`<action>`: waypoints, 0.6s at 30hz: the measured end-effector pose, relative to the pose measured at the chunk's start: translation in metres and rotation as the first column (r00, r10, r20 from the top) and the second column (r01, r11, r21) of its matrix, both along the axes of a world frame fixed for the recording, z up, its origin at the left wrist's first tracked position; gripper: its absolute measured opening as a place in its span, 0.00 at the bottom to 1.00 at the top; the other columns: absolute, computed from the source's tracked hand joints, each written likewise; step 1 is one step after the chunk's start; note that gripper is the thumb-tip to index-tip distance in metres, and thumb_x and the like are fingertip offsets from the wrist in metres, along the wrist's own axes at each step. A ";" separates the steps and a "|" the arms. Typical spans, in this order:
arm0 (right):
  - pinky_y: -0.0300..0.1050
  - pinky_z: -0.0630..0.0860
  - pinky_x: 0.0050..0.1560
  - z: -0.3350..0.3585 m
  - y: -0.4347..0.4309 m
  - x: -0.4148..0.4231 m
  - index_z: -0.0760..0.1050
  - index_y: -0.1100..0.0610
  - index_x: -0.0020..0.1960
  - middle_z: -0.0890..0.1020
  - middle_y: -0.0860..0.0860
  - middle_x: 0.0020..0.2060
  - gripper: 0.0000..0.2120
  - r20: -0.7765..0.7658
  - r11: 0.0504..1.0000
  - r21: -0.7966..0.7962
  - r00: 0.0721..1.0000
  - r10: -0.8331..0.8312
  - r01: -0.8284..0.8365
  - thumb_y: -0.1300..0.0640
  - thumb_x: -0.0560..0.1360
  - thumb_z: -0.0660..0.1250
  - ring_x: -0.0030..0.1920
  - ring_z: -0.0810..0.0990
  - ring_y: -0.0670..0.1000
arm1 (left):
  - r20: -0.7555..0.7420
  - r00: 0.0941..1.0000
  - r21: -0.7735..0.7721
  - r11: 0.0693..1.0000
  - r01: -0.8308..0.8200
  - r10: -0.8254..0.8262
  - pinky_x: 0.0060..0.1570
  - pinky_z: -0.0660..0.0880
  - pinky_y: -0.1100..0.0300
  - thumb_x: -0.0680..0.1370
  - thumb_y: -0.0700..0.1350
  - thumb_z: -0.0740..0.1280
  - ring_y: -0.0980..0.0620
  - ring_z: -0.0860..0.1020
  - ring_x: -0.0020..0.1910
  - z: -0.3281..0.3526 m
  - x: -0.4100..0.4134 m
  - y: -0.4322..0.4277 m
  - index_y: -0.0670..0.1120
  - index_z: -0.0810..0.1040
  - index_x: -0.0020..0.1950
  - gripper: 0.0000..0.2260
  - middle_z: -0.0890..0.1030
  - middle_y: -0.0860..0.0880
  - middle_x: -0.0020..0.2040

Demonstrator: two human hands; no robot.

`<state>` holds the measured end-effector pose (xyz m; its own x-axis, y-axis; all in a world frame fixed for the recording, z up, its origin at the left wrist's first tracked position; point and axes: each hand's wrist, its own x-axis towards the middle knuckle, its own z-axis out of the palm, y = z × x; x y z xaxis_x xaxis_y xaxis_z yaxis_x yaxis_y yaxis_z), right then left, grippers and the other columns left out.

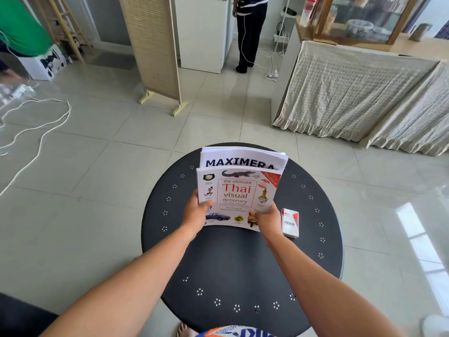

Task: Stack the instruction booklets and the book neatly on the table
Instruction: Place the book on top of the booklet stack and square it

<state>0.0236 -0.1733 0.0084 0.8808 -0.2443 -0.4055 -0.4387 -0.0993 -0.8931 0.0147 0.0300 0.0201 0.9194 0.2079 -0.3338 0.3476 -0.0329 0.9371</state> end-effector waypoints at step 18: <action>0.45 0.79 0.51 -0.001 -0.036 -0.014 0.78 0.57 0.57 0.84 0.50 0.52 0.15 -0.045 0.963 -0.169 0.978 0.206 -0.210 0.69 0.73 0.70 0.52 0.82 0.51 | -0.061 0.984 0.236 0.956 0.176 -0.166 0.50 0.73 0.58 0.79 0.41 0.62 0.51 0.77 0.56 -0.016 -0.018 -0.002 0.49 0.65 0.61 0.12 0.78 0.53 0.59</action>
<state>0.0097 -0.2095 0.0075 0.9090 -0.1249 -0.3977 -0.4158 -0.3421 -0.8427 -0.0033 0.0281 0.0045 0.9349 0.1273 -0.3312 0.3547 -0.3170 0.8796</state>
